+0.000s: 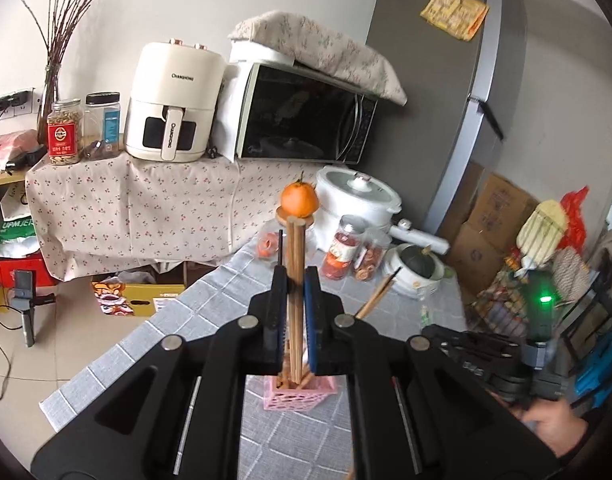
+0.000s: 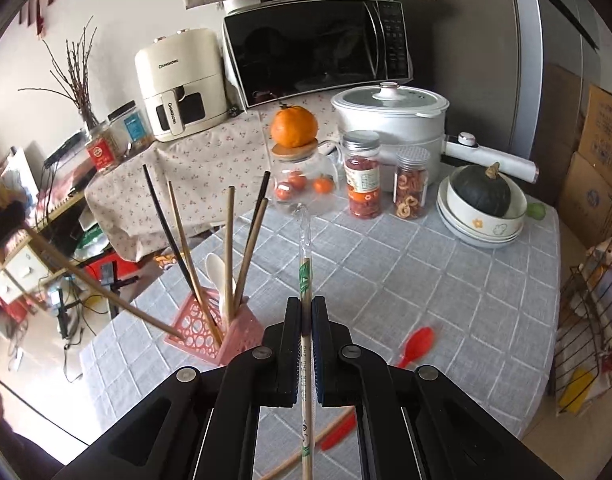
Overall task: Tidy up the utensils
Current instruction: 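Drop the chopstick pair into the pink basket with the left tool while the right tool lifts wrapped chopsticks, then lower the paper-wrapped chopsticks into the pink basket and open the right tool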
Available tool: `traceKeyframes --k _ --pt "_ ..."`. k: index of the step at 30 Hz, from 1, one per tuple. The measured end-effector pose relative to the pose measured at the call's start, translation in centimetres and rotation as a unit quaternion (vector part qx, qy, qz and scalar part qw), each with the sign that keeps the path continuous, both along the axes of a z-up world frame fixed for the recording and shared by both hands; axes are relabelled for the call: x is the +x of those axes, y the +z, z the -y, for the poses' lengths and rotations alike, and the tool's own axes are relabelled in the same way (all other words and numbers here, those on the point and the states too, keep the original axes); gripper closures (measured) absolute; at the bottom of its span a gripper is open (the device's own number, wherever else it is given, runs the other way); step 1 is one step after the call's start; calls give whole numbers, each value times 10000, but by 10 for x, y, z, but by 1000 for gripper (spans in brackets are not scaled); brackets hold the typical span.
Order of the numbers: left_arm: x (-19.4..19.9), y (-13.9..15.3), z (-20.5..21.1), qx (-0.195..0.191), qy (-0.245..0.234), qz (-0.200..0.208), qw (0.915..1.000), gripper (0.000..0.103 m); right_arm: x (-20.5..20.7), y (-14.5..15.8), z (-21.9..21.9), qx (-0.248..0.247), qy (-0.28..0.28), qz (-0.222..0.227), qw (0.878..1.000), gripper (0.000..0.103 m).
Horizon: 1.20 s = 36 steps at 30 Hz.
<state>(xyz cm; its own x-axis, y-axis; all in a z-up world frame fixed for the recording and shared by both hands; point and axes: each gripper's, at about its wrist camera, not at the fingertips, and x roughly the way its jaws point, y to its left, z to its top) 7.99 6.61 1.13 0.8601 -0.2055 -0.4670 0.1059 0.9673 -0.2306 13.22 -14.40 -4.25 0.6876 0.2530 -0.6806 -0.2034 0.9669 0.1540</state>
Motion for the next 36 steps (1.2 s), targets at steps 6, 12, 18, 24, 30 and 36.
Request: traceKeyframes --k 6,12,18,24,30,36 --pt "31 -24 16 319 -50 -572 9978 94 0 2 -4 -83 97 119 9998 98" --pt "50 -45 24 446 2 -1015 9938 94 -1 8 3 25 89 185 9998 98" --pt "55 -49 23 228 43 -1078 9939 86 -5 10 10 56 47 228 9997 98" --pt "46 -40 16 -39 122 -1022 9947 58 -12 16 13 176 39 418 9990 98" --pt "33 -38 2 89 283 -1207 9923 51 -22 32 5 391 187 875 9952 98" --pt "29 -49 -29 93 598 -1815 9815 50 -28 45 -15 628 288 1159 9909 98"
